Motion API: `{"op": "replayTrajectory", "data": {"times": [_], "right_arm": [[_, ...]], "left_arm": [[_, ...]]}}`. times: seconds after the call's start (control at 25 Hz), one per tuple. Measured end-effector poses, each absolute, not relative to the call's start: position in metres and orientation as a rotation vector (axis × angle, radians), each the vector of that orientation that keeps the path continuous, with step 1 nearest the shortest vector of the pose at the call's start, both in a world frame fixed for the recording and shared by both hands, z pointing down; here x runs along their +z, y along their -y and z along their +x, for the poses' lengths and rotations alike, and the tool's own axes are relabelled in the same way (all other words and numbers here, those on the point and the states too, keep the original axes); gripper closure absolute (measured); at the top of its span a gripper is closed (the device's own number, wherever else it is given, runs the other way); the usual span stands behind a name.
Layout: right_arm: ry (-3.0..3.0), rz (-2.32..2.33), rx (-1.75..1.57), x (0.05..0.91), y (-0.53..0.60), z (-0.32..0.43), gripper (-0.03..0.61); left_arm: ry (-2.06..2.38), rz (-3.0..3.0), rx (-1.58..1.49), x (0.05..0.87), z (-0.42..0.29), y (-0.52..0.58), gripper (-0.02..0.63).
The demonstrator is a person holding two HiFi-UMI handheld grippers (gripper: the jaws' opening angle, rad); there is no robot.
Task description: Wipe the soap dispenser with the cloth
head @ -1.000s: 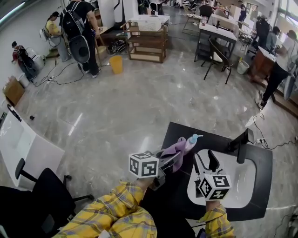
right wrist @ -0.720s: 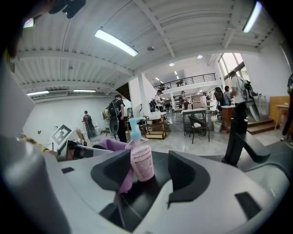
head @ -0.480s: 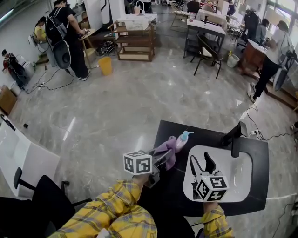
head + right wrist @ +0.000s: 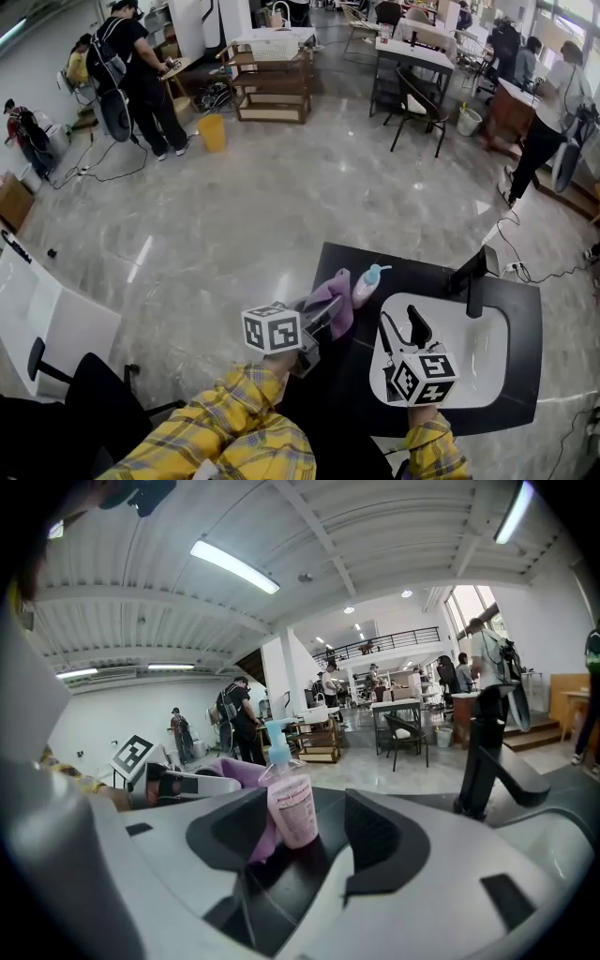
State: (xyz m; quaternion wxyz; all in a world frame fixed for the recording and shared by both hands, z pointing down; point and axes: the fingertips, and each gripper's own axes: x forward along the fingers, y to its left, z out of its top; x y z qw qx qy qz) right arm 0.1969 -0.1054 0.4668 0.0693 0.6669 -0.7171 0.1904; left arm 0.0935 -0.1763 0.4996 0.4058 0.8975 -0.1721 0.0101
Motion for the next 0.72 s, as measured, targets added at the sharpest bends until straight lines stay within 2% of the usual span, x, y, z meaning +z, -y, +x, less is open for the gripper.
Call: {"op": "replayTrajectory", "data": {"times": [0.36,0.72], "right_arm": [[2.165,1.979,0.545,0.462,0.128,0.177,0.345],[2.165,1.933,0.508,0.461,0.155,0.153,0.330]], "left_arm": [[0.450,2.327,-0.050,0.466,0.077,0.173,0.526],[0.507,2.322,-0.055,0.465,0.054,0.163,0.526]]}}
